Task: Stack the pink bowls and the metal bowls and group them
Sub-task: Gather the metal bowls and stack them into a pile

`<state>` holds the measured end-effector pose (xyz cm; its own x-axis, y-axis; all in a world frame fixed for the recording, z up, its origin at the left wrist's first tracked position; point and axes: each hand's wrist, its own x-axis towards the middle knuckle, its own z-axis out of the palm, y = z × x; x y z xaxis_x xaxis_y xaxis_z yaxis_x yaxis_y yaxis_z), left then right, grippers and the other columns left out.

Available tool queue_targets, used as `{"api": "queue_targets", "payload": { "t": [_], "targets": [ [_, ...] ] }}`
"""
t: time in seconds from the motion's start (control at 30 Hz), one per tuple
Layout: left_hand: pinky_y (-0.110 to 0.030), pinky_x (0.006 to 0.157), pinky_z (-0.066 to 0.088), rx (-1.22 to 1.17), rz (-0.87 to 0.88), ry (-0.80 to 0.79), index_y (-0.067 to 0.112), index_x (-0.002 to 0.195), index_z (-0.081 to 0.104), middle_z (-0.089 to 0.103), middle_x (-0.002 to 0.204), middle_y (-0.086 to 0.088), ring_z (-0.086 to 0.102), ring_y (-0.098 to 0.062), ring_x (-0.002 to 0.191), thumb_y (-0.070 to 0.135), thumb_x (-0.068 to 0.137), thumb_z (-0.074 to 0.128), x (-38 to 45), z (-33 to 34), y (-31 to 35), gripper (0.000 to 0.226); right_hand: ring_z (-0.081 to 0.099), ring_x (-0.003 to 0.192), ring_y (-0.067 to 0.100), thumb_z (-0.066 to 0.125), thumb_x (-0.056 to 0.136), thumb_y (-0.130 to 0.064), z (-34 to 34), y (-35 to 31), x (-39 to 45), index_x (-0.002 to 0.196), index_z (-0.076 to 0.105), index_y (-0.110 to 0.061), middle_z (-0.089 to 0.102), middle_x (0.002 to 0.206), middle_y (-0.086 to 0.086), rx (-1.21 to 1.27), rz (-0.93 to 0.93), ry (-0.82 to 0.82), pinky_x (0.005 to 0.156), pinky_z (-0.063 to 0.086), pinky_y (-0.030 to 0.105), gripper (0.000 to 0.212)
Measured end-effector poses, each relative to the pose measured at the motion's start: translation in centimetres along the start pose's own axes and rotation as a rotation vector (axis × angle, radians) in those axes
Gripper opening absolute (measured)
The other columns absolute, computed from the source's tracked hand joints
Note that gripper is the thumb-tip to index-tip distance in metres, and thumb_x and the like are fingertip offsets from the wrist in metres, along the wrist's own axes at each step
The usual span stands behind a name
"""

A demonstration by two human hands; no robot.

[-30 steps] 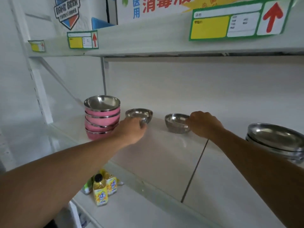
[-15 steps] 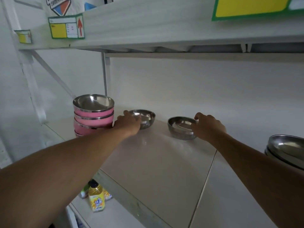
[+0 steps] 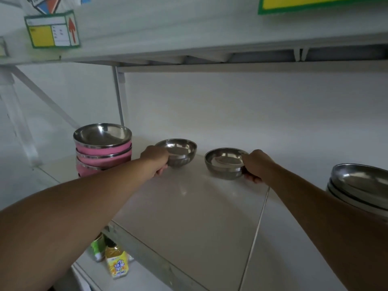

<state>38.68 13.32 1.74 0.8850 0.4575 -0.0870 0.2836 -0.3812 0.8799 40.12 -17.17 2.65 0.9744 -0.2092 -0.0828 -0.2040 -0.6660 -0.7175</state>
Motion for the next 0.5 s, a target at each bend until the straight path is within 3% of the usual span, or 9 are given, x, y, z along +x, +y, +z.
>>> {"api": "queue_targets", "payload": {
  "t": [0.2, 0.33, 0.5],
  "targets": [
    [-0.023, 0.047, 0.037, -0.026, 0.040, -0.034, -0.005, 0.108, 0.071, 0.058, 0.048, -0.007, 0.044, -0.017, 0.039, 0.015, 0.103, 0.047, -2.4, -1.8, 0.4, 0.032, 0.057, 0.028, 0.016, 0.045, 0.100, -0.013, -0.4, 0.0, -3.2, 0.091, 0.074, 0.000, 0.068, 0.045, 0.005, 0.034, -0.046, 0.004, 0.037, 0.046, 0.021, 0.033],
    [-0.019, 0.032, 0.034, -0.034, 0.019, -0.050, 0.000, 0.099, 0.068, 0.055, 0.043, -0.005, 0.042, -0.012, 0.031, 0.018, 0.110, 0.047, -4.4, -2.9, 0.5, 0.030, 0.056, 0.028, 0.015, 0.046, 0.100, -0.013, -1.0, 0.7, -5.6, 0.080, 0.072, -0.003, 0.066, 0.042, 0.003, 0.073, -0.082, -0.011, 0.039, 0.046, 0.020, 0.035],
    [-0.016, 0.030, 0.033, -0.076, 0.042, -0.062, 0.003, 0.089, 0.067, 0.056, 0.041, -0.004, 0.042, -0.009, 0.026, 0.018, 0.109, 0.046, -8.4, -3.4, 0.8, 0.032, 0.053, 0.026, 0.015, 0.044, 0.095, -0.020, -2.1, 2.6, -7.9, 0.071, 0.071, -0.007, 0.066, 0.043, 0.003, 0.095, -0.105, -0.009, 0.039, 0.044, 0.021, 0.038]
  ]
}}
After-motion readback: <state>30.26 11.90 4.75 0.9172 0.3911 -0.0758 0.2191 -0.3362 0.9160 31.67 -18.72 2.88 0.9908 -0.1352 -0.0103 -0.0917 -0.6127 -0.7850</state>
